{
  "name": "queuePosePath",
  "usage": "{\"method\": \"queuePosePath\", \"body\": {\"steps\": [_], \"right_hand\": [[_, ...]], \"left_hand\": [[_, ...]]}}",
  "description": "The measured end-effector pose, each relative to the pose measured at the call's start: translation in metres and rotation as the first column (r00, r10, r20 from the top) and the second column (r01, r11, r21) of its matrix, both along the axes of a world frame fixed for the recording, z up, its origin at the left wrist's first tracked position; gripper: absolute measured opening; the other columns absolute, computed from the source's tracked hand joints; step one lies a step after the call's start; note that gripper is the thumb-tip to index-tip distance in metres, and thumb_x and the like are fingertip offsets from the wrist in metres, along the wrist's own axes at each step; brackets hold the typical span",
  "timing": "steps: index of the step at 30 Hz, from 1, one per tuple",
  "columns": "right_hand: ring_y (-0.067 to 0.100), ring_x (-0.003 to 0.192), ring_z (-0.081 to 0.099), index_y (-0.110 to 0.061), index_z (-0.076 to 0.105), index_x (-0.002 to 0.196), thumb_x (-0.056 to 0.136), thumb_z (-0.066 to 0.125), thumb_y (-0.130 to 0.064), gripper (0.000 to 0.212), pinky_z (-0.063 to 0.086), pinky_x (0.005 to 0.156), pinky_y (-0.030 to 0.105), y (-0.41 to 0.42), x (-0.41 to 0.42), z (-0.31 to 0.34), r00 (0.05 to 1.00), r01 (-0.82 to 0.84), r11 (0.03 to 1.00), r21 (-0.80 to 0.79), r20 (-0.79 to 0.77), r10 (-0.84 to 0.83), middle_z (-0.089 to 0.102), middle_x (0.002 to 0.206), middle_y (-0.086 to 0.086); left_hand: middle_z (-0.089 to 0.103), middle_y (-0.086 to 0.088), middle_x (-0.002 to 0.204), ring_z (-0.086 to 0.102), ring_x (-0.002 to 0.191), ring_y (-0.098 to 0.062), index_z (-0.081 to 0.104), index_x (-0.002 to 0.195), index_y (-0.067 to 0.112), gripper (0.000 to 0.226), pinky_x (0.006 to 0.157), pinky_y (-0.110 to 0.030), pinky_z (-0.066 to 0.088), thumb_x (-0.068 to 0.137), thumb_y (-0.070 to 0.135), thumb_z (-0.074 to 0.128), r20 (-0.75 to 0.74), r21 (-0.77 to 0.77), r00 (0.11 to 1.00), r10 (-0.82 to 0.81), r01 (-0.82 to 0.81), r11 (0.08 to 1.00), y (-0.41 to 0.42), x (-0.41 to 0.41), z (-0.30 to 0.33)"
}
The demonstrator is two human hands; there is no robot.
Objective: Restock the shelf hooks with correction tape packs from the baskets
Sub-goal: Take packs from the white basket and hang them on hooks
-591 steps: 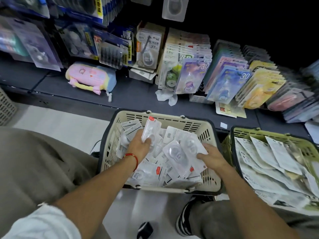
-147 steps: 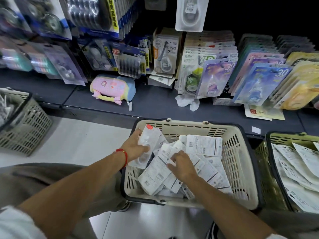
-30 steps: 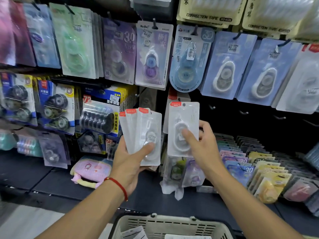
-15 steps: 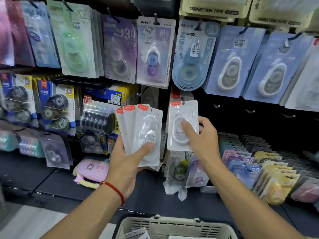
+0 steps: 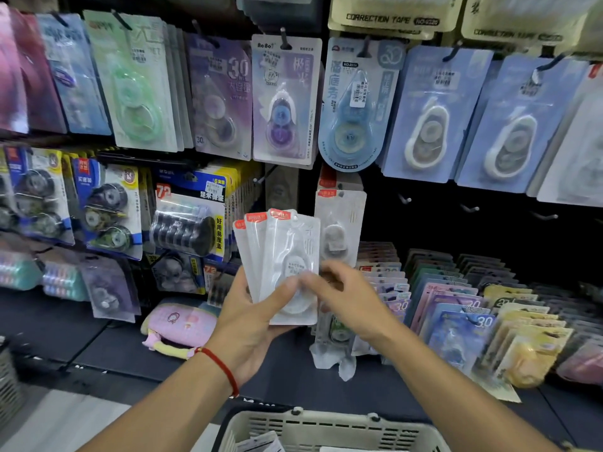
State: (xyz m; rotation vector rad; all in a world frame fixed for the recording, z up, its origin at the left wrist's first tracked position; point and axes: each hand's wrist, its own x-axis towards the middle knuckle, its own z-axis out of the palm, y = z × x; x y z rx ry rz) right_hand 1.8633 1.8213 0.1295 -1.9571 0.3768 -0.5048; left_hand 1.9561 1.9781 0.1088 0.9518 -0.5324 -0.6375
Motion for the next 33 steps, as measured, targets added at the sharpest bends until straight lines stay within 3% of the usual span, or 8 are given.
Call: {"method": "queuePosePath", "body": {"steps": [3,6,11,15,24,29,31,33], "right_hand": [[0.01,0.095,0.077,-0.03,0.073,0.113,0.09,0.078,-0.053,0.033,0.063,0.086,0.032,0.004,-0.003,0.0,0.998,-0.002,1.0,0.008,0.061,0.002,0.08,0.102,-0.011],[0.012,0.1,0.077,-0.022,0.072,0.12,0.095,0.078,-0.035,0.028,0.063,0.085,0.03,-0.002,-0.004,0.002,0.992,-0.022,0.992,0.123,0.123,0.007,0.081,0.108,-0.008],[0.003,0.09,0.073,-0.031,0.062,0.11,0.082,0.073,-0.039,0.031,0.056,0.068,0.02,-0.019,-0.008,0.008,0.949,0.174,0.979,0.11,0.248,-0.197,0.074,0.101,-0.02],[-0.003,0.086,0.072,-0.029,0.061,0.11,0.093,0.074,-0.029,0.022,0.053,0.064,0.013,-0.032,-0.007,0.014,0.919,0.217,0.967,0.133,0.306,-0.248,0.073,0.098,-0.025],[0.006,0.099,0.073,-0.031,0.063,0.116,0.093,0.078,-0.045,0.031,0.056,0.081,0.028,-0.028,-0.002,0.012,0.888,0.321,0.932,0.167,0.288,-0.357,0.075,0.109,-0.011],[0.015,0.118,0.059,-0.024,0.044,0.143,0.095,0.07,-0.052,0.061,0.053,0.095,0.036,-0.033,-0.005,0.0,0.897,0.442,0.886,-0.137,0.049,-0.44,0.056,0.134,-0.003],[0.007,0.111,0.062,-0.027,0.053,0.135,0.096,0.07,-0.049,0.048,0.052,0.091,0.032,-0.03,-0.006,0.0,0.927,0.376,0.918,-0.128,0.062,-0.371,0.061,0.126,-0.009],[-0.004,0.1,0.066,-0.033,0.066,0.118,0.097,0.07,-0.049,0.027,0.051,0.087,0.025,-0.022,-0.005,0.002,0.986,0.166,0.983,-0.074,0.023,-0.165,0.071,0.11,-0.016]], "left_hand": [[0.071,-0.015,0.134,0.07,0.12,-0.039,0.056,0.142,0.021,0.081,0.086,-0.056,0.062,0.072,0.031,0.096,-0.032,-0.023,0.999,-0.032,0.031,0.999,-0.003,-0.004,0.001],[0.068,-0.014,0.139,0.068,0.124,-0.04,0.052,0.147,0.021,0.071,0.091,-0.06,0.06,0.084,0.032,0.082,-0.051,-0.05,0.997,-0.057,0.055,0.997,-0.002,-0.003,0.003],[0.072,-0.006,0.134,0.072,0.119,-0.033,0.057,0.142,0.027,0.049,0.087,-0.056,0.063,0.094,0.023,0.07,-0.047,0.005,0.999,0.01,-0.01,1.0,0.002,0.001,0.003],[0.074,-0.005,0.131,0.074,0.115,-0.03,0.061,0.137,0.026,0.045,0.08,-0.05,0.064,0.094,0.021,0.073,-0.049,0.032,0.996,0.075,-0.074,0.997,0.004,0.003,0.001],[0.074,-0.003,0.13,0.074,0.115,-0.029,0.062,0.137,0.029,0.051,0.081,-0.053,0.064,0.089,0.025,0.076,-0.019,0.03,0.994,0.106,-0.105,0.994,0.006,0.003,0.003],[0.075,-0.002,0.129,0.075,0.114,-0.029,0.062,0.138,0.027,0.051,0.08,-0.052,0.064,0.088,0.024,0.076,-0.008,0.036,0.993,0.116,-0.116,0.993,0.007,0.003,0.004],[0.074,-0.006,0.131,0.073,0.116,-0.031,0.062,0.138,0.025,0.054,0.081,-0.052,0.064,0.086,0.025,0.077,-0.048,0.039,0.996,0.073,-0.072,0.997,0.006,0.003,0.004],[0.073,-0.009,0.133,0.073,0.117,-0.035,0.061,0.139,0.022,0.058,0.081,-0.049,0.064,0.084,0.027,0.077,-0.086,0.043,0.996,0.004,0.0,0.999,0.005,0.0,0.004]]}}
